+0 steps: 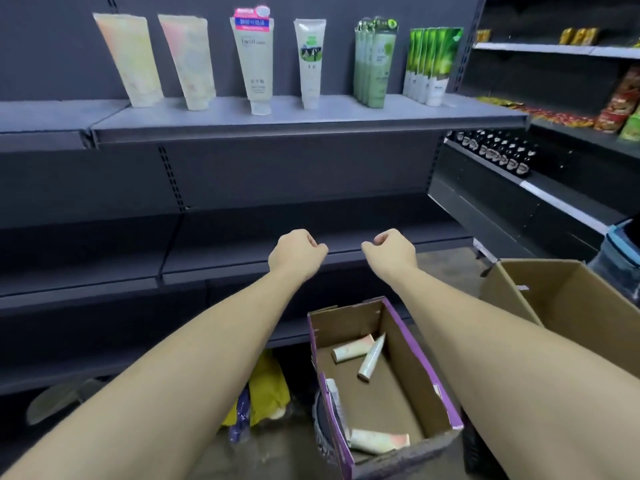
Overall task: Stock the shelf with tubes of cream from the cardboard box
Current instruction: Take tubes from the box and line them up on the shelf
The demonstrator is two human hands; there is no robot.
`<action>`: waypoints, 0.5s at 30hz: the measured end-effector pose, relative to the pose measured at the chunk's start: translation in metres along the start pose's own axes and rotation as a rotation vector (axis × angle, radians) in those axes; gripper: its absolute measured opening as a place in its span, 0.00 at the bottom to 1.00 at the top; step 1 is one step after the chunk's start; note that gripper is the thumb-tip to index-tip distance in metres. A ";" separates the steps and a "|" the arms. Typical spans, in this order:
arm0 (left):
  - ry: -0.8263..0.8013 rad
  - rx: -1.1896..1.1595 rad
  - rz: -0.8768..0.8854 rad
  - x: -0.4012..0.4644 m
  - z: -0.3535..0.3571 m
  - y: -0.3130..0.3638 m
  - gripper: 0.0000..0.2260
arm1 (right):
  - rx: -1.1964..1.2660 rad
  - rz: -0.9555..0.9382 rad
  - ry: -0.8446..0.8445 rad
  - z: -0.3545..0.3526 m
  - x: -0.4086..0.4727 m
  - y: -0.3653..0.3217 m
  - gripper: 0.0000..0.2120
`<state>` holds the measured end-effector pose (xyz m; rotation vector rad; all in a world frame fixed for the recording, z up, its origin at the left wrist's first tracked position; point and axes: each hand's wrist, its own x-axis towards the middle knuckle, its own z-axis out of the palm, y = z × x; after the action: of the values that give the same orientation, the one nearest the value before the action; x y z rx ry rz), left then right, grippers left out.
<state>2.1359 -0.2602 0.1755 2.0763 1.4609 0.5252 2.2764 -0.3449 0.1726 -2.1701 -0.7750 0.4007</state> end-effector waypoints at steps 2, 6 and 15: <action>-0.027 0.000 -0.017 -0.006 0.021 -0.003 0.08 | -0.012 0.031 -0.033 0.003 0.002 0.022 0.15; -0.112 0.009 -0.046 -0.009 0.065 -0.013 0.12 | -0.034 0.102 -0.086 0.015 0.011 0.061 0.17; -0.277 -0.034 -0.140 0.019 0.170 -0.048 0.11 | -0.121 0.243 -0.199 0.057 0.050 0.134 0.20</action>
<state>2.2086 -0.2643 0.0129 1.9145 1.4093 0.1964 2.3387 -0.3485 0.0325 -2.3722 -0.6574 0.7198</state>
